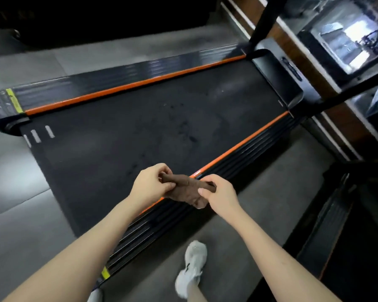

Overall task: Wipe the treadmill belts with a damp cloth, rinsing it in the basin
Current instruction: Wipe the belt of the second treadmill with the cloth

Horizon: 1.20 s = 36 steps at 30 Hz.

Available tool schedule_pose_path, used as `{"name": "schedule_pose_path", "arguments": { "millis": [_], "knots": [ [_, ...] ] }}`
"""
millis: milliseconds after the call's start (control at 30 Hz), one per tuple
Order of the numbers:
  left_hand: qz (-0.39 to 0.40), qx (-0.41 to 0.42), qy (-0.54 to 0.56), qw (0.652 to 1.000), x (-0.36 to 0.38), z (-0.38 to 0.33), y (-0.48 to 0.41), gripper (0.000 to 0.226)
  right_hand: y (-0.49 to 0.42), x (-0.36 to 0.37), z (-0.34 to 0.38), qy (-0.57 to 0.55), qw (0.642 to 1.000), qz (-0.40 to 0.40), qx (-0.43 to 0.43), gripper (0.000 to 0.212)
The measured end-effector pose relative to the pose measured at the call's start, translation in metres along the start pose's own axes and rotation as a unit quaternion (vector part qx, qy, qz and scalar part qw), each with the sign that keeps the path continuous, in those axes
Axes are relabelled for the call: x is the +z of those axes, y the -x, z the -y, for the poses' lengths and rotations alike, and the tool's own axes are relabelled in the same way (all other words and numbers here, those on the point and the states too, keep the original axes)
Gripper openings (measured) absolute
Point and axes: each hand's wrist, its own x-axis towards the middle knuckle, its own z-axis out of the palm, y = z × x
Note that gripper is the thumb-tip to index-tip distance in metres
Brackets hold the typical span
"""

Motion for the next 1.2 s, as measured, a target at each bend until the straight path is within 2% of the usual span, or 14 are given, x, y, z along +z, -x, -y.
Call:
{"name": "schedule_pose_path", "arguments": {
  "millis": [133, 267, 467, 667, 767, 900, 1000, 1133, 1200],
  "knots": [
    [-0.045, -0.019, 0.005, 0.999, 0.057, -0.015, -0.091, 0.014, -0.108, -0.041, -0.047, 0.041, 0.997, 0.027, -0.053, 0.021],
    [-0.121, -0.054, 0.057, 0.990, 0.116, -0.023, -0.169, 0.018, -0.213, -0.072, -0.085, 0.091, 0.987, 0.050, -0.124, 0.020],
    [-0.184, -0.077, 0.101, 0.975, 0.171, -0.023, -0.263, 0.016, -0.338, -0.089, -0.118, 0.109, 0.974, 0.091, -0.176, 0.023],
    [-0.205, -0.068, 0.147, 0.965, 0.215, -0.032, -0.369, 0.018, -0.439, -0.112, -0.153, 0.144, 0.965, 0.048, -0.211, 0.023],
    [-0.213, -0.063, 0.153, 0.963, 0.242, -0.039, -0.426, 0.023, -0.490, -0.134, -0.176, 0.143, 0.969, -0.013, -0.199, 0.021],
    [-0.235, -0.089, 0.058, 0.966, 0.283, -0.034, -0.494, 0.031, -0.560, -0.160, -0.232, 0.215, 0.956, -0.102, -0.172, 0.022],
    [-0.220, -0.088, -0.054, 0.970, 0.325, -0.027, -0.535, 0.037, -0.611, -0.163, -0.288, 0.343, 0.915, -0.080, -0.196, 0.030],
    [-0.194, -0.108, -0.240, 0.945, 0.380, -0.023, -0.591, 0.041, -0.661, -0.161, -0.335, 0.287, 0.925, -0.048, -0.245, 0.050],
    [-0.194, -0.147, -0.308, 0.920, 0.397, -0.020, -0.612, 0.046, -0.678, -0.151, -0.350, 0.312, 0.902, 0.008, -0.299, 0.057]
  ]
}}
